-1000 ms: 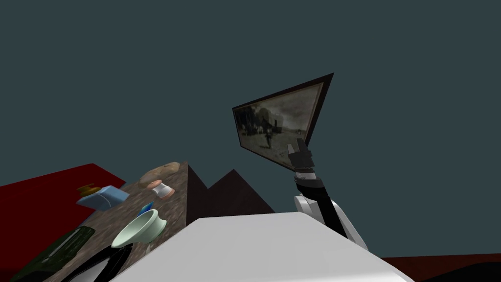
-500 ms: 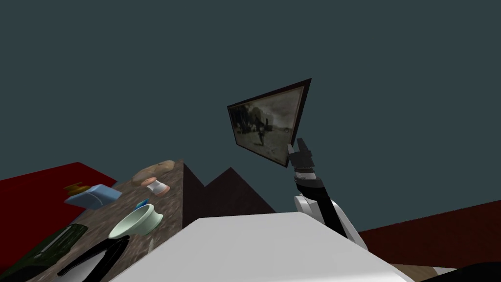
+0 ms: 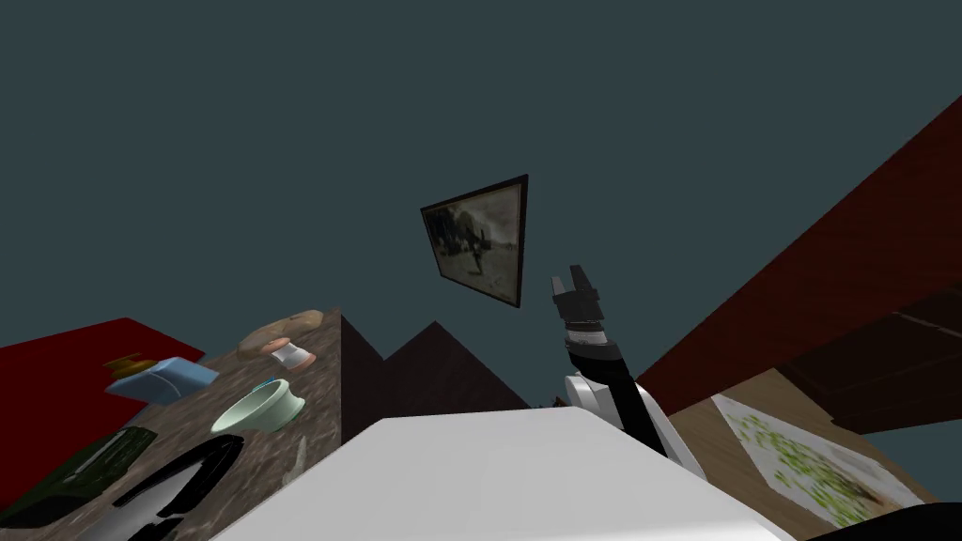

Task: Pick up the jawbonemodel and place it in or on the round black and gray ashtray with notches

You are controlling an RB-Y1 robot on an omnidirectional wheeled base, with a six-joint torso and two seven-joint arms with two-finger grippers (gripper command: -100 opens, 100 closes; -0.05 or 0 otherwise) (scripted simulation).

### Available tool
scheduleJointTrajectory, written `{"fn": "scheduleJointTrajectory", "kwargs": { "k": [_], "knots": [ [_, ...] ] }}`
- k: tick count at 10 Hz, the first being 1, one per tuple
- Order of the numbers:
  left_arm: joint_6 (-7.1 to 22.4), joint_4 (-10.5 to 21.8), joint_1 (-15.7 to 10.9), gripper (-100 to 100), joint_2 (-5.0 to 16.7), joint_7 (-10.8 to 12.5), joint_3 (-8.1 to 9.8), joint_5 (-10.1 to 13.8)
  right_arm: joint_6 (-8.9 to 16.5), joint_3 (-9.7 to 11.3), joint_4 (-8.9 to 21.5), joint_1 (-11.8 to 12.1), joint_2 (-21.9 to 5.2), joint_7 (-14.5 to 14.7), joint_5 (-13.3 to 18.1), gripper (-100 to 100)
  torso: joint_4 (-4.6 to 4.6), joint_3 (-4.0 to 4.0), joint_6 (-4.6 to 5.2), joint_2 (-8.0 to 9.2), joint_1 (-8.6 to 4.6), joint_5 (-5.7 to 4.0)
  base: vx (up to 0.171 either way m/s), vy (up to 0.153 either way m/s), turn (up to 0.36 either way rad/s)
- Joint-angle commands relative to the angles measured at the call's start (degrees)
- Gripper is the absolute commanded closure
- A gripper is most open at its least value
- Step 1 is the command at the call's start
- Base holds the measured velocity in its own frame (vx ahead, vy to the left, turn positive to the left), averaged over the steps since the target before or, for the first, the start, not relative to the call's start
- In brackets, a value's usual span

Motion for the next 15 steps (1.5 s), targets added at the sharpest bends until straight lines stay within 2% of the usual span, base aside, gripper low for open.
{"fn": "scheduleJointTrajectory", "kwargs": {
  "k": [1,2,3,4,6,7,8,9,10,11,12,13,14,15],
  "knots": [
    [-2.9,2.9,-2.0,100,2.9,1.7,0.11,-1.4,0.0,0.0,0.0,0.0,0.0,0.0,0.0,0,0.00,0.00,0.00,0.00,0.00,0.00,-0.069,-0.136,-0.271],
    [-3.6,3.2,-2.0,100,3.4,1.7,0.11,-1.4,0.0,0.0,0.0,0.0,0.0,0.0,0.0,0,-0.01,-0.05,0.05,-0.09,-0.07,-0.02,-0.052,-0.114,-0.142],
    [-5.8,5.4,-3.3,100,5.6,3.0,0.11,-2.4,0.0,0.0,0.0,0.0,0.0,0.0,0.0,0,-0.03,-0.07,-0.02,-0.13,-0.04,-0.03,-0.059,-0.054,-0.093],
    [-6.1,5.6,-3.3,100,5.6,3.0,0.11,-2.4,0.0,0.0,0.0,0.0,0.0,0.0,0.0,0,-0.03,-0.07,0.04,-0.12,0.16,0.03,-0.048,-0.040,-0.078],
    [-10.2,9.8,-6.1,100,9.5,5.8,-0.10,-4.6,0.0,0.0,0.0,0.0,0.0,0.0,0.0,0,-0.07,-0.13,0.07,-0.21,0.31,0.02,-0.038,-0.040,-0.212],
    [-11.6,11.1,-6.1,100,9.9,5.8,-0.10,-4.6,0.0,0.0,0.0,0.0,0.0,0.0,0.0,0,-0.08,-0.17,0.12,-0.26,0.24,0.04,-0.037,-0.050,-0.098],
    [-13.6,13.1,-7.6,100,12.1,7.4,-0.38,-5.8,0.0,0.0,0.0,0.0,0.0,0.0,0.0,0,-0.11,-0.18,0.02,-0.26,0.24,0.01,-0.022,-0.036,-0.176],
    [-14.5,14.2,-7.6,100,12.1,7.4,-0.38,-5.8,0.0,0.0,0.0,0.0,0.0,0.0,0.0,0,-0.12,-0.22,0.12,-0.33,0.27,0.01,-0.010,-0.019,-0.097],
    [-16.7,16.2,-9.1,100,14.2,9.1,-0.83,-6.9,0.0,0.0,0.0,0.0,0.0,0.0,0.0,0,-0.16,-0.26,0.03,-0.37,0.31,0.01,-0.004,-0.014,-0.139],
    [-17.5,17.4,-9.1,100,14.2,9.1,-0.83,-6.9,0.0,0.0,0.0,0.0,0.0,0.0,0.0,0,-0.19,-0.30,0.09,-0.43,0.34,0.02,-0.004,-0.019,-0.157],
    [-19.6,19.5,-10.6,100,16.1,10.9,-1.48,-8.0,0.0,0.0,0.0,0.0,0.0,0.0,0.0,0,-0.22,-0.33,0.06,-0.46,0.32,0.01,-0.011,-0.043,-0.242],
    [-20.6,20.8,-10.6,100,16.1,10.9,-1.48,-8.0,0.0,0.0,0.0,0.0,0.0,0.0,0.0,0,-0.22,-0.35,0.15,-0.49,0.24,-0.01,-0.005,-0.028,-0.094],
    [-22.6,22.7,-12.2,100,18.0,12.9,-2.33,-9.1,0.0,0.0,0.0,0.0,0.0,0.0,0.0,0,-0.24,-0.35,0.01,-0.48,0.25,-0.03,0.003,-0.011,-0.139],
    [-23.8,24.3,-12.2,100,18.0,12.9,-2.33,-9.1,0.0,0.0,0.0,0.0,0.0,0.0,0.0,0,-0.24,-0.37,0.11,-0.52,0.29,-0.02,0.007,-0.007,-0.121]
  ]
}}
